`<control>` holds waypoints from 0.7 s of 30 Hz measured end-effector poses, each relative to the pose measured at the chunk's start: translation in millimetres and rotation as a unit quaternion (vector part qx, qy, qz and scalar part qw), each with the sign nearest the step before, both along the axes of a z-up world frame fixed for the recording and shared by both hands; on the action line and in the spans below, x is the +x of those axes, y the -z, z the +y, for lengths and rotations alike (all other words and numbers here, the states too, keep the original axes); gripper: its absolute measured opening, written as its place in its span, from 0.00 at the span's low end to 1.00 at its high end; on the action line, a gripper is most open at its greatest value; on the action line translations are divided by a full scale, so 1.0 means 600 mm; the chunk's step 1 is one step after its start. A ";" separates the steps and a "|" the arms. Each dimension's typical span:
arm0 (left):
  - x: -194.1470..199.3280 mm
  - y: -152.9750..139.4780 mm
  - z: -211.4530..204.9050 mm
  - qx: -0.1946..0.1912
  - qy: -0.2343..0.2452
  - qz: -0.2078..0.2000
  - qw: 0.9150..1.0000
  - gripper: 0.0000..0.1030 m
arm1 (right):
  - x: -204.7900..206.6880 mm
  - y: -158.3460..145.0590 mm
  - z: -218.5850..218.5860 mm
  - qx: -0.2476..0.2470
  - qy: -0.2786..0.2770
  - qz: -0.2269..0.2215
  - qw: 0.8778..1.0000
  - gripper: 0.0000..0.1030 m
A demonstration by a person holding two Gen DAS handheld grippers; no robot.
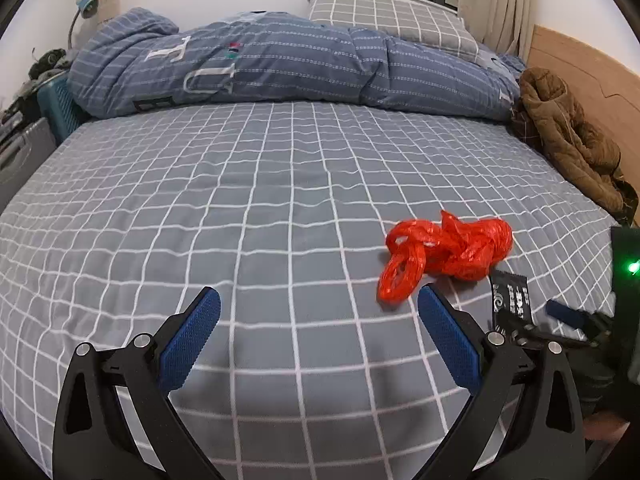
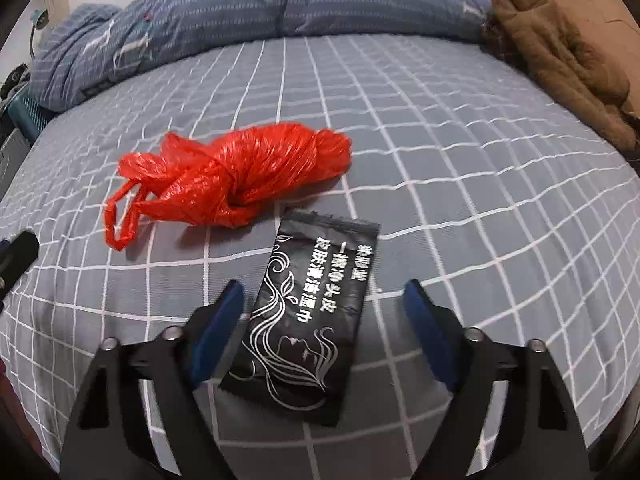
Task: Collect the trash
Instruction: 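Grasp the black wrapper with the right tool while the left grasps the red bag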
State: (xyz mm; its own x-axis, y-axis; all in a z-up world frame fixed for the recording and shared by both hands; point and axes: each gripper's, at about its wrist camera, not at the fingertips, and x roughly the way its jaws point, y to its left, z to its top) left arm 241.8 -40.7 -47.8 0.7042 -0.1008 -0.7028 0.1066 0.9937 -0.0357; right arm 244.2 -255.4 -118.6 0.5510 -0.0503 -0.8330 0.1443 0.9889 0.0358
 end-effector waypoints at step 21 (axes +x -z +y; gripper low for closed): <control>0.080 0.012 -0.149 0.019 0.049 -0.009 0.999 0.94 | -0.003 -0.029 -0.026 -0.008 -0.053 -0.020 0.998 0.14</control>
